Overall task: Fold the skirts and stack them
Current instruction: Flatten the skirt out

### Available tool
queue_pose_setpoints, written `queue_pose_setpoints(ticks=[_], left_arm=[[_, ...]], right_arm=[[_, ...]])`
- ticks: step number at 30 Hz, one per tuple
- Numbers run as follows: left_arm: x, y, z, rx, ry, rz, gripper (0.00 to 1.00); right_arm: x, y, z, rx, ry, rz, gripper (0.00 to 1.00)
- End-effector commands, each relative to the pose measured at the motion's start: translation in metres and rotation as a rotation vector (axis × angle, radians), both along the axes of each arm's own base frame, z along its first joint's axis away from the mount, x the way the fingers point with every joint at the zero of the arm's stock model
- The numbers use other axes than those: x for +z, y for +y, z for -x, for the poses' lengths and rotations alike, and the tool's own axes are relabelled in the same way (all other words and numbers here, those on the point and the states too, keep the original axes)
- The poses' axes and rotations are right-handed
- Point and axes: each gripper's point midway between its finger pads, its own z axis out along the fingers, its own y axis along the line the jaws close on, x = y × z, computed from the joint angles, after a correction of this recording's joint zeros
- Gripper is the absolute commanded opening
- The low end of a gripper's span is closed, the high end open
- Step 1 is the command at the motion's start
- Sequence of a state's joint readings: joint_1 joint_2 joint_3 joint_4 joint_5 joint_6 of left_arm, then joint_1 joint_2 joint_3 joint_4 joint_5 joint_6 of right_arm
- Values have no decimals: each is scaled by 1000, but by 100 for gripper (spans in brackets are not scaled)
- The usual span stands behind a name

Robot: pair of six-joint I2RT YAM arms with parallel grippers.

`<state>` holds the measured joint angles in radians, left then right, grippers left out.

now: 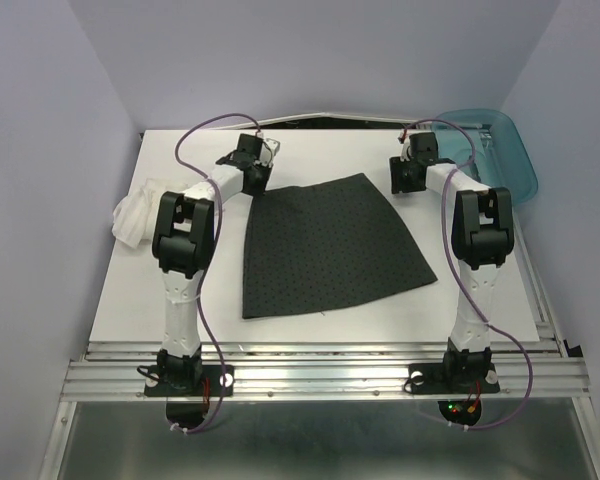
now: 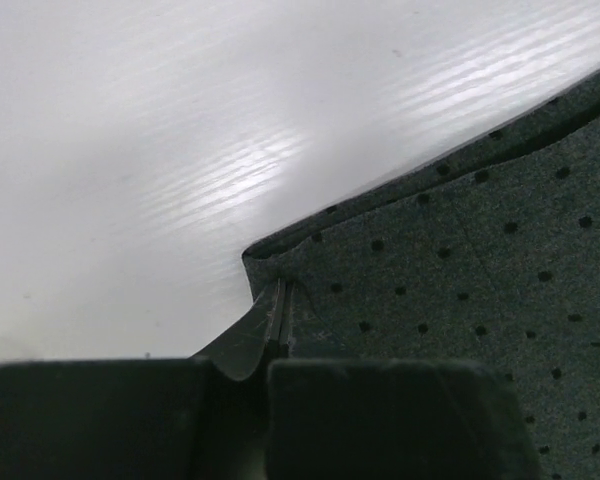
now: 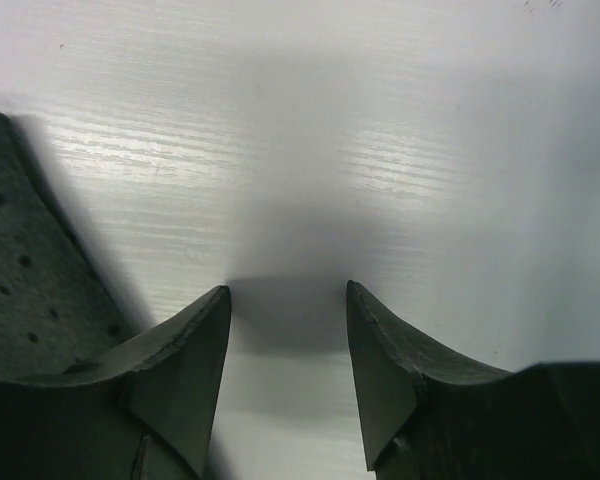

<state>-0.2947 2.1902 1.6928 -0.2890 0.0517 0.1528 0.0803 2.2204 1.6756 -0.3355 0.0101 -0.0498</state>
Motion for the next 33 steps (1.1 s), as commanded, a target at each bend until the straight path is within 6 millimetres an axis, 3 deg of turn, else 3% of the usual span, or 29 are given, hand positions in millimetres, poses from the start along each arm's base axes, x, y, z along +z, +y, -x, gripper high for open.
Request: queue_pose_setpoints(ticks=[1,3,5,7,8,9,11,12,13,15,16,17,19,20,24,25,28,31,33], left_arm=[[54,20,-12,-10,-127,-48,0],[53,16,-10,-62,-117,-52,3],[59,6,-6,-120,-106,-18,25],[78,3,-3,-141,-147,0,43],[86,3,-2,-142,-164,3,47],[106,4,-1,-138,-205,12,49],[120,5,4,-128,-225,23,51],[126,5,7,-123,-230,29,51],[137,6,16,-123,-231,44,51],[152,4,31,-124,-236,84,50],[151,0,40,-139,-218,111,50],[137,0,53,-135,-173,126,50],[135,-4,70,-156,-141,162,49],[118,-3,84,-157,-83,165,48],[91,-8,122,-185,18,218,44],[77,-7,133,-187,54,215,43],[59,-7,153,-207,99,213,42],[45,-6,163,-213,136,191,40],[37,-4,165,-218,164,178,39]], right_arm=[[-40,-11,30,-16,141,49,54],[-36,-7,31,-11,144,31,54],[-15,-2,25,2,102,1,56],[11,21,16,66,43,-80,59],[24,26,13,83,16,-107,59],[44,37,9,118,-20,-156,59],[77,61,1,191,-84,-228,59],[85,61,-4,194,-106,-229,59],[95,83,-2,254,-122,-263,57],[111,103,-7,312,-162,-290,56],[108,119,-6,347,-159,-294,53],[113,129,-9,376,-171,-291,51],[95,144,-10,405,-140,-286,50],[88,155,-8,426,-126,-282,47],[55,163,-9,445,-79,-254,42],[48,162,-9,444,-69,-246,41],[23,151,-7,440,-39,-175,36],[11,134,-2,419,-20,-90,32],[-6,121,14,441,21,-26,29]])
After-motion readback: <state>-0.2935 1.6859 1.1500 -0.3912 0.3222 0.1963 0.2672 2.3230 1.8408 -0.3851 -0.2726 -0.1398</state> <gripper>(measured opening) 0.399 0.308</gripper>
